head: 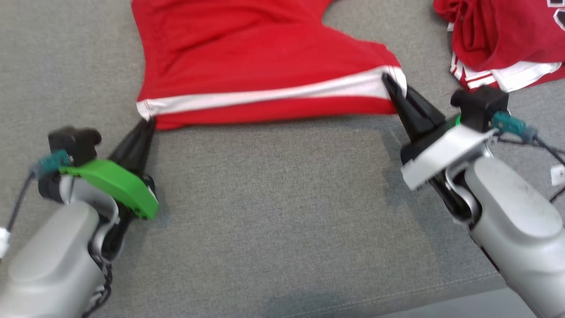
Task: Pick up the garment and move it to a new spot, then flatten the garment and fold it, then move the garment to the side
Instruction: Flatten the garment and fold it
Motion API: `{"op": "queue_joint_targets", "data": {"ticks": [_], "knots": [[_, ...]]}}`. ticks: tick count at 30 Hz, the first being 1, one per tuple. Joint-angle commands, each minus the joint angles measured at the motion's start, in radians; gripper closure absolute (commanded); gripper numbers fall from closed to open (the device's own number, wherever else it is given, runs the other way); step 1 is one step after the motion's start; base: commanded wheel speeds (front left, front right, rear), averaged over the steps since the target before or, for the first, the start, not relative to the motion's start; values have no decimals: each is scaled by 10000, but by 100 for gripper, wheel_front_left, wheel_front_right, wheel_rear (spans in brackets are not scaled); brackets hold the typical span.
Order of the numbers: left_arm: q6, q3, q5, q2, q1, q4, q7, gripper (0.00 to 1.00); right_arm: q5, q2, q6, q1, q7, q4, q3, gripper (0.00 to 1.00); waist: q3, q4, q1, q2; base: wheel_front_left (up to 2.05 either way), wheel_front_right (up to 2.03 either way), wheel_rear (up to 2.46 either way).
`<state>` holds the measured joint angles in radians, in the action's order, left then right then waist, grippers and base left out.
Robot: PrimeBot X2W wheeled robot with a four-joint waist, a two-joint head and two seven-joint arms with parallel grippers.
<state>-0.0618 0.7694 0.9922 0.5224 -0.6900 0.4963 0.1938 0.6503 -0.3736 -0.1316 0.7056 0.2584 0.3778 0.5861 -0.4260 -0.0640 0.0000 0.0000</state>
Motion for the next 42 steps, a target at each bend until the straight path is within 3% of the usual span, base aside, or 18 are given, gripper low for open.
{"op": "queue_joint_targets", "data": {"ticks": [1,10,16,22,32,42], "knots": [[157,20,-96,-27,516,-231,205,100,-282,-234,16,-608,64,-218,-101,100,1110,292,0,0,0,0,0],[1057,218,-367,53,2550,-1602,595,100,-830,-404,20,-3992,64,-1489,-1628,100,2578,736,0,0,0,0,0],[1995,367,-147,442,3914,-2875,335,100,-1186,-388,27,-6042,65,-2281,-2530,100,3237,828,0,0,0,0,0],[2897,-36,415,811,5255,-4548,420,100,-1456,-315,29,-6993,65,-2896,-2925,100,3275,771,0,0,0,0,0],[3135,114,50,860,4869,-5090,190,100,-1579,-310,26,-6628,65,-3023,-2907,100,3022,852,0,0,0,0,0],[2800,104,-445,551,3099,-4650,-249,100,-1223,-521,20,-4571,64,-2419,-2746,100,1801,1049,0,0,0,0,0]]}}
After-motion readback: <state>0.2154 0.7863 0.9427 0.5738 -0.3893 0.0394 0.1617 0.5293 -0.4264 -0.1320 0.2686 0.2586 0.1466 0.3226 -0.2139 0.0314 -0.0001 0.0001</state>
